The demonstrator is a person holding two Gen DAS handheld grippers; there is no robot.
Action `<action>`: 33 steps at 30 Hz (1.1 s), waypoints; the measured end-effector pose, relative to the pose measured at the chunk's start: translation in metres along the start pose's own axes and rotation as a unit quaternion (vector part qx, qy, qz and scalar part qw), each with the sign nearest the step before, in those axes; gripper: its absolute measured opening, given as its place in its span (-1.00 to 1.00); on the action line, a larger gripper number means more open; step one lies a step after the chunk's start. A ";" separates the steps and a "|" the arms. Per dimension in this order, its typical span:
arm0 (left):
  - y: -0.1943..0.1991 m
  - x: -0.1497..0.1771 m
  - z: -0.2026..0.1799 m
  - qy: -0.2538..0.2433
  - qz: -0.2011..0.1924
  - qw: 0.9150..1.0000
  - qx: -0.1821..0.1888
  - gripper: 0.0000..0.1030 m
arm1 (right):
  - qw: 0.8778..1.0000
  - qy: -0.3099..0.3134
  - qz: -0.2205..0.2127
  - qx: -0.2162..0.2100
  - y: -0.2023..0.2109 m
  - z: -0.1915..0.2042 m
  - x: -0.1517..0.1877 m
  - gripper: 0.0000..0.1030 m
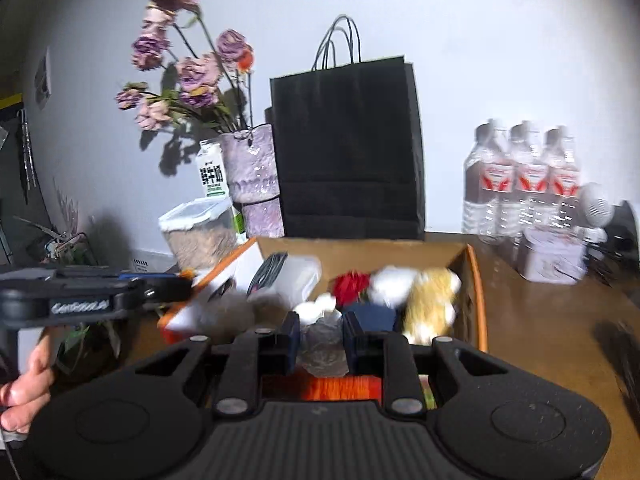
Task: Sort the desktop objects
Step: 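Carry the orange trinket and clear plastic into the cardboard box and open both tools, then withdraw both open tools from the cardboard box back over the desk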
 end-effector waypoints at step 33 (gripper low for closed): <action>-0.080 -0.044 0.041 0.035 0.066 0.996 -0.053 0.83 | 0.989 -0.079 0.100 0.078 -0.084 -0.049 -0.041 0.46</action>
Point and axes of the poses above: each gripper's, at about its wrist camera, not at the fingertips, and y roughly against the way its jaws point, z to its left, x to its underside, the point moved 7 cm from there along -y, roughly the way its jaws point, and after that the axes turned 4 degrees about x, right-handed, at the moved point
